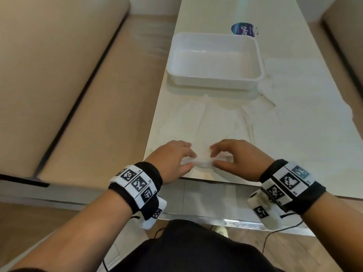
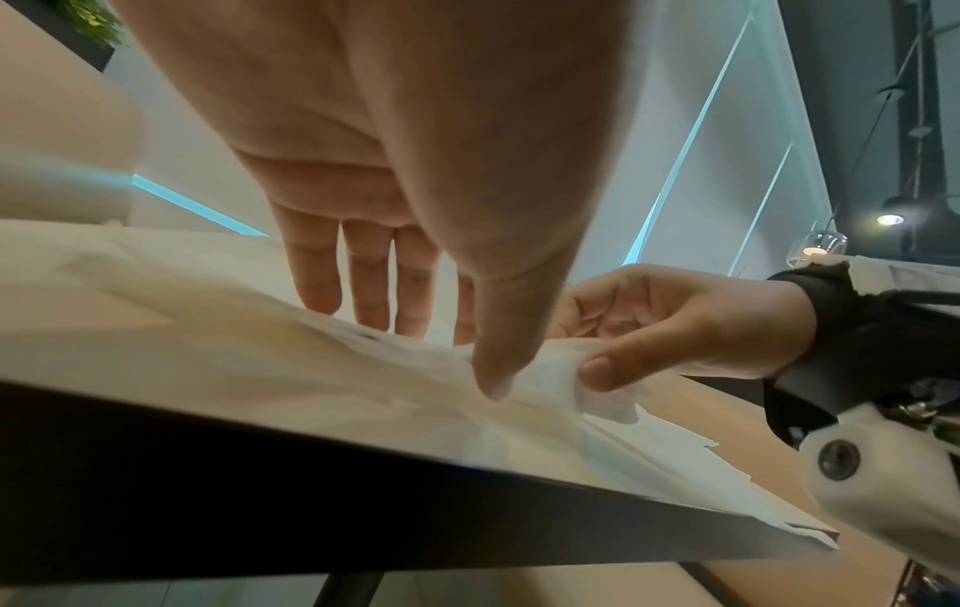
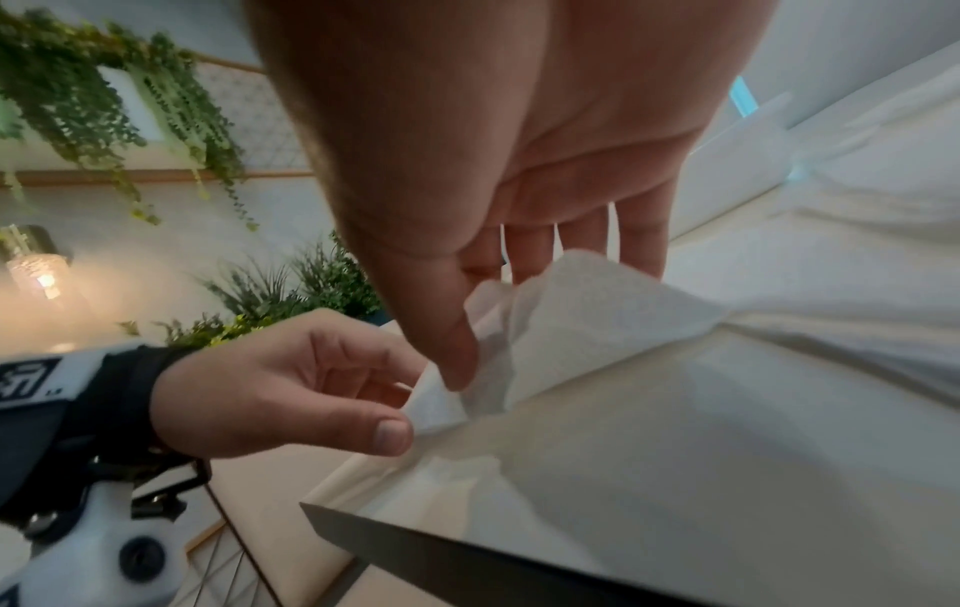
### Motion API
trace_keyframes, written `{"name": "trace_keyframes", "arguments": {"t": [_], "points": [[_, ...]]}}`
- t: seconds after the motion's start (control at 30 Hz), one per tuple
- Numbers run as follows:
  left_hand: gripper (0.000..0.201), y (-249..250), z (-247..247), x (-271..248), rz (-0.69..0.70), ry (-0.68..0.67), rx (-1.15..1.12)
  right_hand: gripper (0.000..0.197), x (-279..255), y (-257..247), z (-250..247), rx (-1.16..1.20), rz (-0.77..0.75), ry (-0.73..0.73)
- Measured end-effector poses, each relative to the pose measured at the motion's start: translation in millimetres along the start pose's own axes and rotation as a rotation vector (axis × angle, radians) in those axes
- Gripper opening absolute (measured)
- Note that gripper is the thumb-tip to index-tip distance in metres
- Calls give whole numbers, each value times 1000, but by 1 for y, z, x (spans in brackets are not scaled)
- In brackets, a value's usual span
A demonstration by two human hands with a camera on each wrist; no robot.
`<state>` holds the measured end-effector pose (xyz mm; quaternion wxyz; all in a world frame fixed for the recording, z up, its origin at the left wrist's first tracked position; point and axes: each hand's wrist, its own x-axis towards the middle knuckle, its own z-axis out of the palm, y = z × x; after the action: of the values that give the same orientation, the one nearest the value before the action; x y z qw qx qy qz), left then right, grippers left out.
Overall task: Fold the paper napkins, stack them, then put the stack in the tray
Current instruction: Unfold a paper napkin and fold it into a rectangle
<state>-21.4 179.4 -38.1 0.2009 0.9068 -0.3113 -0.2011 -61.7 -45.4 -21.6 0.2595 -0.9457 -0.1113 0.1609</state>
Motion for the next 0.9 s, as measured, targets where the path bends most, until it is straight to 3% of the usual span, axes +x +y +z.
{"name": "trace_keyframes", "arguments": {"t": [0.27, 0.5, 0.63, 0.7, 0.8, 0.9], "points": [[36, -18, -12, -4, 25, 13, -95, 19, 4, -12, 2, 138, 37, 17], [58, -20, -17, -5, -40, 4, -178, 22, 14, -25, -4, 208, 62, 36], [44, -15, -15, 2, -11, 129, -160, 21, 22, -44, -14, 266, 18, 147], [19, -15, -15, 1, -26, 247, -306, 27, 26, -47, -19, 252, -25, 199], [17, -21, -20, -4, -89, 346, -665, 61, 34, -34, -30, 118, -15, 201], [32, -29, -29, -12, -124, 418, -956, 57, 43, -16, -39, 9, 110, 178]]}}
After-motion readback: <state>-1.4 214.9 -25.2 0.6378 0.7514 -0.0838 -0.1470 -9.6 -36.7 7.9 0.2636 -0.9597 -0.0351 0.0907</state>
